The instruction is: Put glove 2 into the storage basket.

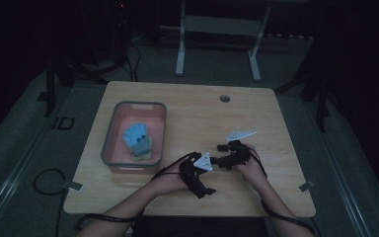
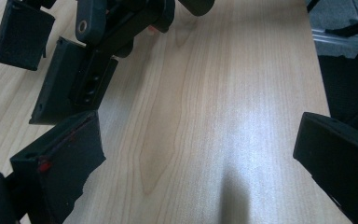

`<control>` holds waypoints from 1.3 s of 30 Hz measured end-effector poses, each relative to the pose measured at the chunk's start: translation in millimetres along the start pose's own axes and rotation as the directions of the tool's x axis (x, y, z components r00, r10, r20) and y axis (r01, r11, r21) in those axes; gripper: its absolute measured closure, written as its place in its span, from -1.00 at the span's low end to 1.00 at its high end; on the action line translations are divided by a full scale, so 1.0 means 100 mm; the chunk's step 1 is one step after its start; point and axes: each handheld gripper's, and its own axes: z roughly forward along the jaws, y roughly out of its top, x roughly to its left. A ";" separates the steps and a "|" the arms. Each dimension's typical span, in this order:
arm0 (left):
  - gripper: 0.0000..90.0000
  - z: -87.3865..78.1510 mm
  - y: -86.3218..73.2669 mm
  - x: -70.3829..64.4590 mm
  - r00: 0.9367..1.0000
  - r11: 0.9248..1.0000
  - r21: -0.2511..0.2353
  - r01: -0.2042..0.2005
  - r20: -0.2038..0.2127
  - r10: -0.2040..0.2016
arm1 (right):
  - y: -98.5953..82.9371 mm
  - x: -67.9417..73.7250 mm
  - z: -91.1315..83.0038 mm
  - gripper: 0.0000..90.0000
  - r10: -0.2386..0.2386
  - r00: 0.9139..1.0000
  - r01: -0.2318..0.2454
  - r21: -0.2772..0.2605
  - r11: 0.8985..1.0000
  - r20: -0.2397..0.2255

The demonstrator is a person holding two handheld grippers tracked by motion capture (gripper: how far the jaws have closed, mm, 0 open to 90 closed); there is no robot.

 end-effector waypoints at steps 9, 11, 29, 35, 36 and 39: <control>-0.96 0.07 -0.06 0.00 1.000 1.000 0.016 -0.001 0.000 0.001 | -0.09 0.00 0.02 -0.58 -0.003 1.000 0.003 0.001 1.000 0.010; -0.96 0.08 -0.08 0.00 1.000 1.000 0.010 0.002 -0.001 -0.002 | -0.10 0.01 0.03 -0.58 -0.004 1.000 0.004 0.003 1.000 0.008; -0.96 0.12 -0.14 0.02 1.000 1.000 0.015 0.005 -0.018 -0.005 | -0.19 -0.04 0.02 -0.58 0.005 0.999 -0.005 0.006 1.000 0.042; -0.96 0.11 -0.14 0.03 1.000 1.000 0.008 0.011 -0.022 -0.011 | -0.20 -0.07 0.01 -0.58 0.012 0.999 -0.012 -0.001 1.000 0.048; -0.96 0.11 -0.14 0.03 1.000 1.000 0.007 0.016 -0.021 -0.015 | -0.20 -0.07 0.01 -0.58 0.012 0.999 -0.012 0.000 1.000 0.048; -0.96 0.11 -0.14 0.04 1.000 1.000 0.007 0.015 -0.024 -0.014 | -0.20 -0.07 0.01 -0.58 0.009 0.999 -0.009 0.003 1.000 0.050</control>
